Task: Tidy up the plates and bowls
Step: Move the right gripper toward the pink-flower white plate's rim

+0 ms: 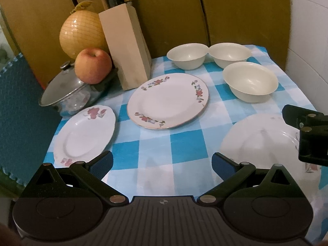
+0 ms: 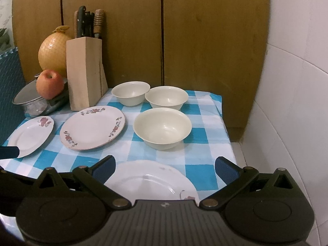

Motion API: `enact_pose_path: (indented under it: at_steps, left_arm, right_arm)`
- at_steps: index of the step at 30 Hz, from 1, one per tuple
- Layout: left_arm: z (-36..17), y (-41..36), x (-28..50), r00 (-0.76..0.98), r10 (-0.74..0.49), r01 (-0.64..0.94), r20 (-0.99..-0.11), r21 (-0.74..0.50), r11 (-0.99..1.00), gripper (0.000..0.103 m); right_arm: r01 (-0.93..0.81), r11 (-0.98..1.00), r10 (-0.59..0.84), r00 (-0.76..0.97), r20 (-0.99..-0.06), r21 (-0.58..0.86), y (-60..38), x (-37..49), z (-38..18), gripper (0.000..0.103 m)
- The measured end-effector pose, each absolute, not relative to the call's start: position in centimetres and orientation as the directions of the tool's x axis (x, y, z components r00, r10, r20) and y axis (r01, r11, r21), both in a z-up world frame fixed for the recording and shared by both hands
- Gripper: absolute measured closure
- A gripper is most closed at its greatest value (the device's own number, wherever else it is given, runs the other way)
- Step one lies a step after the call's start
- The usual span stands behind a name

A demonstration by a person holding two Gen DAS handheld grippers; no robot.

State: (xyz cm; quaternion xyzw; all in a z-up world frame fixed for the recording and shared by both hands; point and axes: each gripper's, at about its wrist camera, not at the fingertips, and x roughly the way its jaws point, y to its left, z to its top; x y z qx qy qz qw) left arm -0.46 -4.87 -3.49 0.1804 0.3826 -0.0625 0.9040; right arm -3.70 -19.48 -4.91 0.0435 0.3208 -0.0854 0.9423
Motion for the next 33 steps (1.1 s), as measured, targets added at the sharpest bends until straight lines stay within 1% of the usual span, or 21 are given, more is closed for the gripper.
enact_pose_path:
  at_steps: [33]
  left_arm:
    - [-4.0, -6.7, -0.9, 0.678, -0.020, 0.315, -0.735, 0.266, 0.911, 0.000]
  right_arm:
    - [0.205, 0.978, -0.141, 0.773, -0.618, 0.034, -20.8, -4.8, -5.0, 0.006]
